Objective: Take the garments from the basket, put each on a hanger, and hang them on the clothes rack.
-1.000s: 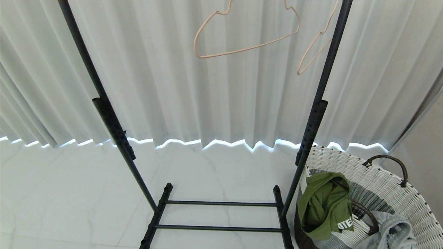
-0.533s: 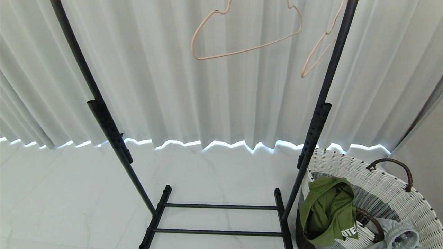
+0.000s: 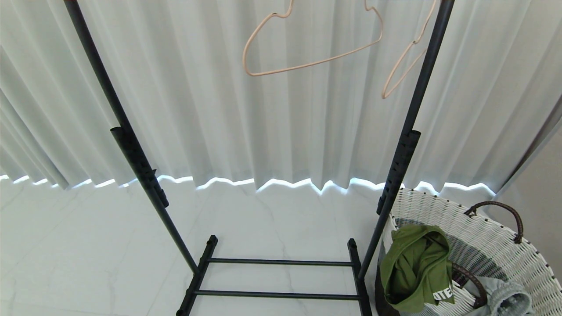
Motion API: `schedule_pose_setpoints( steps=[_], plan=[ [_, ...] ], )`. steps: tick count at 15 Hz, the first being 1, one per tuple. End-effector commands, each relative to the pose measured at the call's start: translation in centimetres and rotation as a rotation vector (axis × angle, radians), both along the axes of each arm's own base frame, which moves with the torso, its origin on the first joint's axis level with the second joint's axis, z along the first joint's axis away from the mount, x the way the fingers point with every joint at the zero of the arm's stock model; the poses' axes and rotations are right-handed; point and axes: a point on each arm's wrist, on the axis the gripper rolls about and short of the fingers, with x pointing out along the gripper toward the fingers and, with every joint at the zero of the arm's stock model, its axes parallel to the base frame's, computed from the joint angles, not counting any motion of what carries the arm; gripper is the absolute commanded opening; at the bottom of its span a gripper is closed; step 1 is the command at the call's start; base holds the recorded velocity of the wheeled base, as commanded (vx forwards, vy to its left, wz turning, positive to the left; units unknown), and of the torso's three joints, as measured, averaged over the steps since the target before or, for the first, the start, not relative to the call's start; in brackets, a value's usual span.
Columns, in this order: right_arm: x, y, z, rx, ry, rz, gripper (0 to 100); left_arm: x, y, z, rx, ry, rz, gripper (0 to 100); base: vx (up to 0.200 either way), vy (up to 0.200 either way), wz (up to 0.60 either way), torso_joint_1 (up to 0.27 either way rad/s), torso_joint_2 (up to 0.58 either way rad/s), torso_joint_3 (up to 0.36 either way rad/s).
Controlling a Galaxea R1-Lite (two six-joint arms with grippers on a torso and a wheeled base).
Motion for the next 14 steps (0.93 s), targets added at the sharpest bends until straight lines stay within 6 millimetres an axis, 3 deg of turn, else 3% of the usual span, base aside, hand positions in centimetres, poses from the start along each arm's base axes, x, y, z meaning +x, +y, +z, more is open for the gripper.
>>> schedule_pose_setpoints(
  steps=[1, 4, 14],
  plan=[
    [5.5, -0.2, -0.6, -0.172, 0.336, -0.074, 100, 0.0, 0.0, 0.0, -0.001, 0.001, -0.001, 100, 0.0, 0.0, 0.0, 0.0, 0.0, 0.0],
    [7.7, -0.8, -2.6, -0.331, 0.546, -0.037, 100, 0.0, 0.0, 0.0, -0.016, -0.001, 0.001, 100, 0.0, 0.0, 0.0, 0.0, 0.0, 0.0],
    [15.6, -2.1, -6.2, -0.404, 0.656, -0.017, 100, 0.0, 0.0, 0.0, -0.025, -0.001, 0.001, 100, 0.0, 0.0, 0.0, 0.0, 0.0, 0.0]
  ],
)
